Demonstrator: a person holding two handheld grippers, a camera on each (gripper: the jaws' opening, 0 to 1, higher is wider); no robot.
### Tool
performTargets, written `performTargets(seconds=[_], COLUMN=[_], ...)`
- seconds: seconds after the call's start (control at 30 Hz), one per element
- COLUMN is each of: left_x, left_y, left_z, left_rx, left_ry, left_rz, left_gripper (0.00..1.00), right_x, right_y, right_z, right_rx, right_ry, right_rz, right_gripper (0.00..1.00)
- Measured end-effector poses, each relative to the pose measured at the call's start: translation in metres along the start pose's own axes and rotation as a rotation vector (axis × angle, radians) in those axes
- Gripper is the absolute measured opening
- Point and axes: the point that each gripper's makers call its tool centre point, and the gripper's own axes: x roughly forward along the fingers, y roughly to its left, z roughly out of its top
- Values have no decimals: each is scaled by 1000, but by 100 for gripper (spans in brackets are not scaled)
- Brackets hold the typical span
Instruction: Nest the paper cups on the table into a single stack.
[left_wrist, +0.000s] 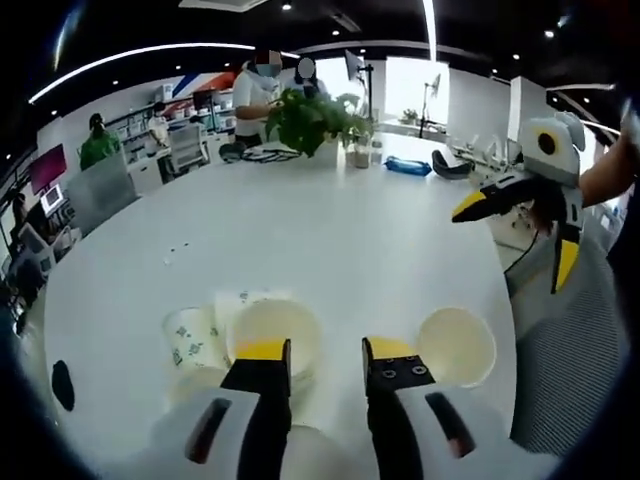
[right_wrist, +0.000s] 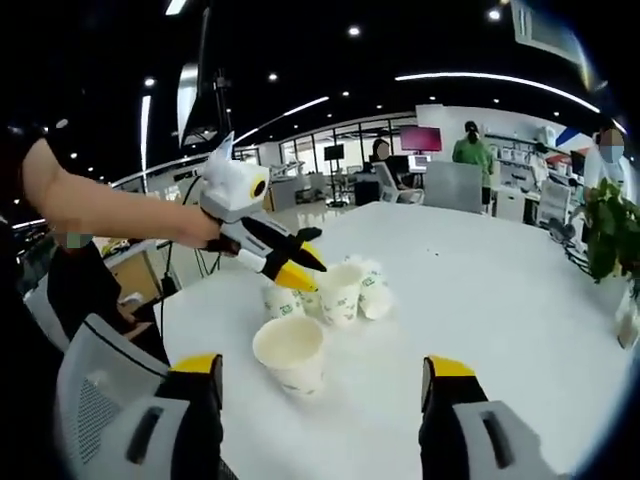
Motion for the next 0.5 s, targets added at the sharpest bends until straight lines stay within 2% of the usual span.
performTargets(seconds=[0.2, 0.33, 0.5], left_x=[8, 13, 22], left_y=[5, 3, 3], left_z=[-7, -12, -15], left_rx=[17, 45, 67], left_ry=[57, 109, 142], left_rz=[4, 2, -23], left_gripper=[24, 21, 18], right_x=[-8, -13, -17], right_y=[-2, -5, -7], right_z=[-3, -11, -19], right_rx=[-9, 13, 43], right_ry=[-16, -7, -2], right_rz=[-16, -30, -44], right_gripper=[91, 90, 88])
